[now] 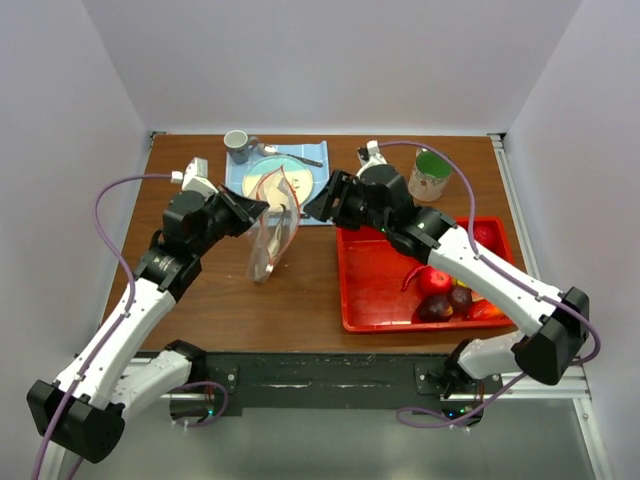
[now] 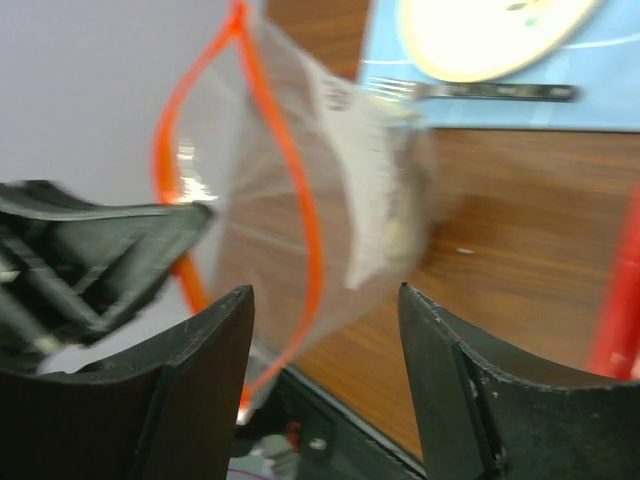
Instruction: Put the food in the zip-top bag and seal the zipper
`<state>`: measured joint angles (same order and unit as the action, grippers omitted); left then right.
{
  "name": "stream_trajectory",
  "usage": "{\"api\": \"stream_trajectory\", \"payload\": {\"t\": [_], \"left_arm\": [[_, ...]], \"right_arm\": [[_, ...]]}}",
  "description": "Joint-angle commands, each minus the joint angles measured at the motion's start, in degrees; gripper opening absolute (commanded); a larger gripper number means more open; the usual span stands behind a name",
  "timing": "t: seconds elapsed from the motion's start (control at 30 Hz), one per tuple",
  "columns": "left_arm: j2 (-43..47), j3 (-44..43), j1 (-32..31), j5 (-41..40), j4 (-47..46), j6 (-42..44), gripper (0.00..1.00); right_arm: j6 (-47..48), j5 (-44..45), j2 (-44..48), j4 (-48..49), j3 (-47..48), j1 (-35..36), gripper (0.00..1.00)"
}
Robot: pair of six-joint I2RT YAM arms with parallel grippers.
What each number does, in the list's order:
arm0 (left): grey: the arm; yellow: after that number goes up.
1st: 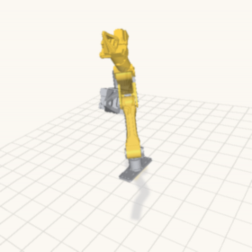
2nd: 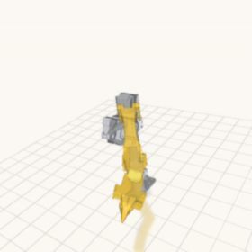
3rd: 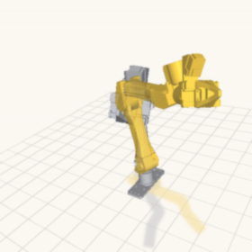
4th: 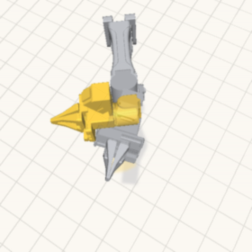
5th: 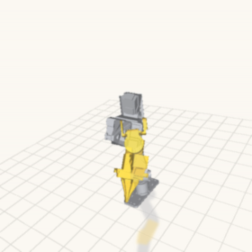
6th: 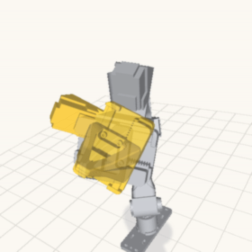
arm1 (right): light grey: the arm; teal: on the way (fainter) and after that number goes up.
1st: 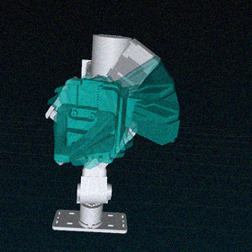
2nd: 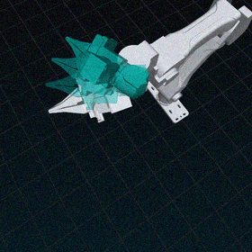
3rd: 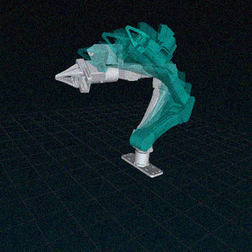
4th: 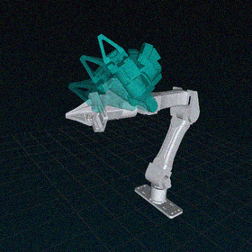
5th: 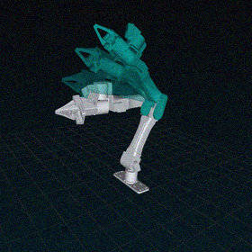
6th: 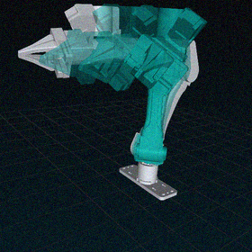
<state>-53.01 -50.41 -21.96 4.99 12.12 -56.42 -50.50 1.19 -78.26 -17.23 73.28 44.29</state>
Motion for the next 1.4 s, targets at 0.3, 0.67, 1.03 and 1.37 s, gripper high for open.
{"api": "stream_trajectory", "payload": {"t": [0.3,0.67,1.03,1.37], "left_arm": [[-3.15,3.47,-1.42,5.73,-4.91,7.20,0.00],[-5.08,4.36,-3.00,8.89,-6.93,8.52,0.00],[-6.40,0.93,-5.03,4.95,-5.00,11.07,0.00],[-9.83,-3.29,-10.12,0.99,-0.43,14.85,0.00]], "right_arm": [[9.89,19.09,11.80,-26.27,-12.62,-14.66,0.67],[6.64,27.64,14.98,-34.97,-20.01,-23.18,0.99],[8.58,17.27,9.97,-21.45,-29.77,-27.95,0.99],[10.24,16.13,9.18,-18.27,-30.21,-28.03,0.55]]}}
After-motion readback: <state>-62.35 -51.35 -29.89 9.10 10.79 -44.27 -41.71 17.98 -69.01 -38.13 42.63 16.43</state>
